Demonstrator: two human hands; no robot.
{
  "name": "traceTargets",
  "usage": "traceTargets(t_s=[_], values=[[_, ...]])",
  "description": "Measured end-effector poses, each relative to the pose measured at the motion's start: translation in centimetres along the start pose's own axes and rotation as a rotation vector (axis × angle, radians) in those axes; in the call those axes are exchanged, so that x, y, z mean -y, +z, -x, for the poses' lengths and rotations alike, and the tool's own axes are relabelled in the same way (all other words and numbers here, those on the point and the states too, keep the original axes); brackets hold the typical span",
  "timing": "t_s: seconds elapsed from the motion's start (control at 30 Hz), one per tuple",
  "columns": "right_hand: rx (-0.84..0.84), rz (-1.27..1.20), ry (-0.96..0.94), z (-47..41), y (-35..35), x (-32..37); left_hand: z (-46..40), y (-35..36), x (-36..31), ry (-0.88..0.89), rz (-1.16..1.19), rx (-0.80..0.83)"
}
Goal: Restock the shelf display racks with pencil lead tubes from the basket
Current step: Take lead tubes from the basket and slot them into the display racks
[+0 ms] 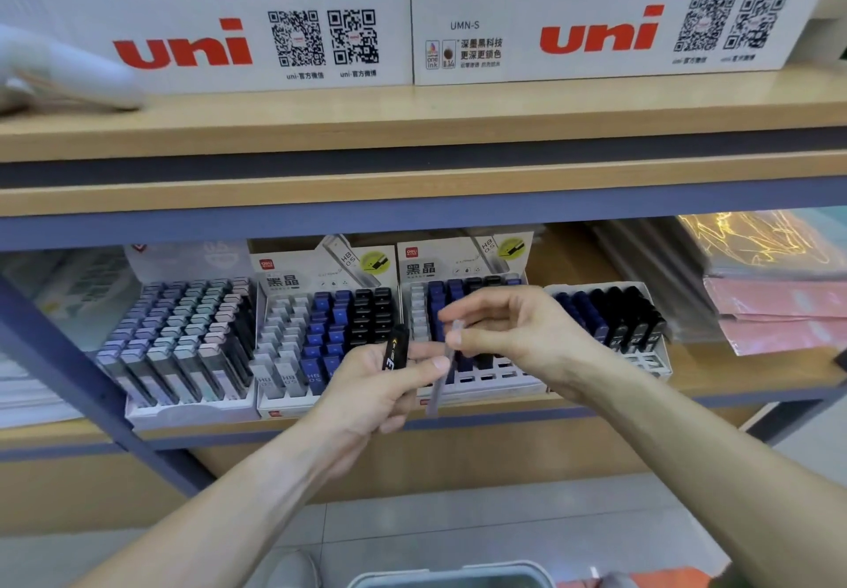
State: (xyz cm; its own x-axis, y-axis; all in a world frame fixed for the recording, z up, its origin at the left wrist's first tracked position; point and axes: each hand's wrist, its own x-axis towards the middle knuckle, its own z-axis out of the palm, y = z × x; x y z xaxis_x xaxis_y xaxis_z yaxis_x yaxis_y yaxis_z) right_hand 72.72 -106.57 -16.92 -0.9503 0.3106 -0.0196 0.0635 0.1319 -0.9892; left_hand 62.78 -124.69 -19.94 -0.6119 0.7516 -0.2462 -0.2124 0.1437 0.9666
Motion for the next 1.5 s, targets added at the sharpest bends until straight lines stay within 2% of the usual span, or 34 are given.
traceTargets(t_s=[0.1,0.23,0.33,0.4,0.57,0.83,1.0,1.07,1.13,1.2,1.27,1.5], values=[[-0.159,0.061,-0.067,-0.6,0.4,-0.6,-0.3,-0.1,0.1,0.039,-0.081,-0.129],[-0.100,0.178,-0.158,-1.5,0.5,-0.9,-0.8,-0.3,0.2,0.027,-0.112,-0.240],[-0.194,0.372,-0.248,-1.9,1.0,-1.7,-0.9,-0.6,-0.1,0.022,-0.055,-0.286],[-0.218,0.463,-0.291,-2.1,1.5,-2.2,-0.9,-0.9,-0.3,0.002,0.038,-0.277],[-0.157,0.661,-0.392,-2.6,2.6,-3.5,-0.1,-1.0,-0.2,-0.028,0.257,-0.191],[-0.151,0.741,-0.396,-2.8,3.2,-4.0,0.4,-1.0,-0.2,-0.078,0.336,-0.199],[-0.173,0.948,-0.435,-2.9,3.3,-4.8,1.2,-0.9,-0.7,-0.044,0.314,-0.135],[-0.243,0.915,-0.438,-2.7,3.2,-4.1,1.5,-0.6,-0.8,-0.042,0.305,-0.109],[-0.332,0.721,-0.367,-2.1,3.1,-2.7,1.7,-0.3,-0.8,-0.037,0.281,-0.084],[-0.292,0.422,-0.200,-1.1,2.9,-1.3,1.7,0.3,-0.7,-0.033,0.270,-0.059],[-0.230,0.234,-0.059,-0.1,2.7,-0.7,1.6,1.0,-0.4,-0.036,0.273,-0.024],[-0.327,0.033,0.177,2.4,-1.4,-0.3,0.4,4.8,-0.7,-0.108,0.400,0.127]])
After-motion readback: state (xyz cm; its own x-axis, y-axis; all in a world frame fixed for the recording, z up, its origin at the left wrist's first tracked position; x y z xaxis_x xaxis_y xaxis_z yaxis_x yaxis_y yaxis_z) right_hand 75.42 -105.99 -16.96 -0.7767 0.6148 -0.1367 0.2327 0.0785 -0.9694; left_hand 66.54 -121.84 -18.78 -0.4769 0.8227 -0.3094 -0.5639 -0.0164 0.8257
